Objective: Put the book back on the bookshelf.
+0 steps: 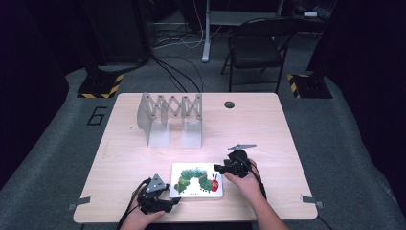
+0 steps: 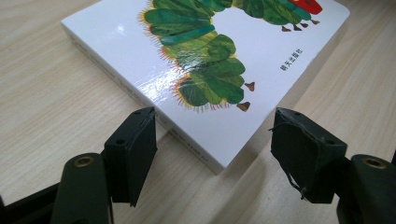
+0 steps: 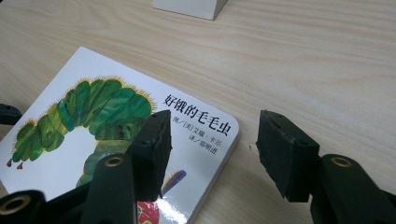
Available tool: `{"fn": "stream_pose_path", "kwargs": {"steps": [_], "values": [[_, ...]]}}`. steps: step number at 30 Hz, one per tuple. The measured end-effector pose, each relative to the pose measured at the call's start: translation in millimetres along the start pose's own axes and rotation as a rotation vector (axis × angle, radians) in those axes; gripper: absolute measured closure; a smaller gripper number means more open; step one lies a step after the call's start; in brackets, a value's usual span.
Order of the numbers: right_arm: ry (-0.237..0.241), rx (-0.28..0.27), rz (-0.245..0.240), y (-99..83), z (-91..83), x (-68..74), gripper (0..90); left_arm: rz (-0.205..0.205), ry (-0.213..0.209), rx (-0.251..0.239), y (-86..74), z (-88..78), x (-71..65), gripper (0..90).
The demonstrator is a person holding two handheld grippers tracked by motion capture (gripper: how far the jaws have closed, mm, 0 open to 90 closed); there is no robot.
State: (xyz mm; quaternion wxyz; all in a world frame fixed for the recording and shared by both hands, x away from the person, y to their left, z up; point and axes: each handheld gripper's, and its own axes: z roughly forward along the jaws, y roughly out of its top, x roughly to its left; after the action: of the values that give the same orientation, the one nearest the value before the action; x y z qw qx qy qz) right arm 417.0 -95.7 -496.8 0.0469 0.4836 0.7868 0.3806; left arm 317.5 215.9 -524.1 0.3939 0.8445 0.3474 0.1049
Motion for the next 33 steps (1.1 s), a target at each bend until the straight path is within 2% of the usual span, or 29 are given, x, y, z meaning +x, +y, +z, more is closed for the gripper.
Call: {"fn": "stream_pose_path", "kwargs": {"steps": [1,3,6,7,11,15,18,20,22,25,26,27,31,33], "values": [[0.004,-0.007,-0.008,0.6,2.2,-1.4,44.5,0.001,0.002,0.007,1.1,-0.1,0.0,31.2],[0.010,0.014,0.019,0.9,4.1,-0.3,44.4,-0.008,0.008,-0.018,2.1,1.2,1.3,31.2],[0.024,0.022,0.019,1.1,8.0,-1.5,44.4,-0.015,0.003,-0.020,1.9,1.3,1.8,31.1],[0.027,0.032,0.035,1.1,8.3,-0.5,44.4,-0.012,0.005,-0.023,1.8,1.6,1.5,31.2],[0.042,0.037,0.026,1.5,11.5,-0.8,45.3,0.006,0.016,-0.027,1.6,4.0,-2.2,31.1],[0.028,0.024,0.007,1.8,13.3,-2.1,47.4,0.016,0.028,-0.032,0.8,5.2,-4.2,30.2],[0.037,0.030,0.045,1.3,12.8,-2.7,47.7,0.019,0.020,-0.026,1.2,5.1,-3.8,30.1],[0.024,0.033,0.060,1.3,12.5,-1.7,44.9,0.022,0.022,-0.023,1.3,5.8,-3.3,30.1],[0.003,0.015,0.036,1.9,15.6,-3.2,43.6,0.025,0.017,-0.025,0.9,6.9,-3.5,30.0],[0.016,0.033,0.042,2.2,18.7,-4.4,44.6,0.031,0.031,-0.025,0.9,7.7,-5.5,29.7],[0.009,0.029,0.024,2.2,19.2,-4.3,45.5,0.034,0.025,-0.018,1.1,7.3,-5.4,29.4],[0.007,0.031,0.018,2.2,19.1,-4.0,46.0,0.038,0.038,-0.026,0.9,8.2,-6.4,29.2],[-0.007,0.040,0.038,1.5,17.1,-2.7,48.3,0.031,0.043,-0.023,0.9,8.4,-8.0,28.7],[-0.010,0.040,0.044,0.9,15.6,-1.9,48.9,0.021,0.033,-0.024,0.3,8.1,-10.3,28.6]]}}
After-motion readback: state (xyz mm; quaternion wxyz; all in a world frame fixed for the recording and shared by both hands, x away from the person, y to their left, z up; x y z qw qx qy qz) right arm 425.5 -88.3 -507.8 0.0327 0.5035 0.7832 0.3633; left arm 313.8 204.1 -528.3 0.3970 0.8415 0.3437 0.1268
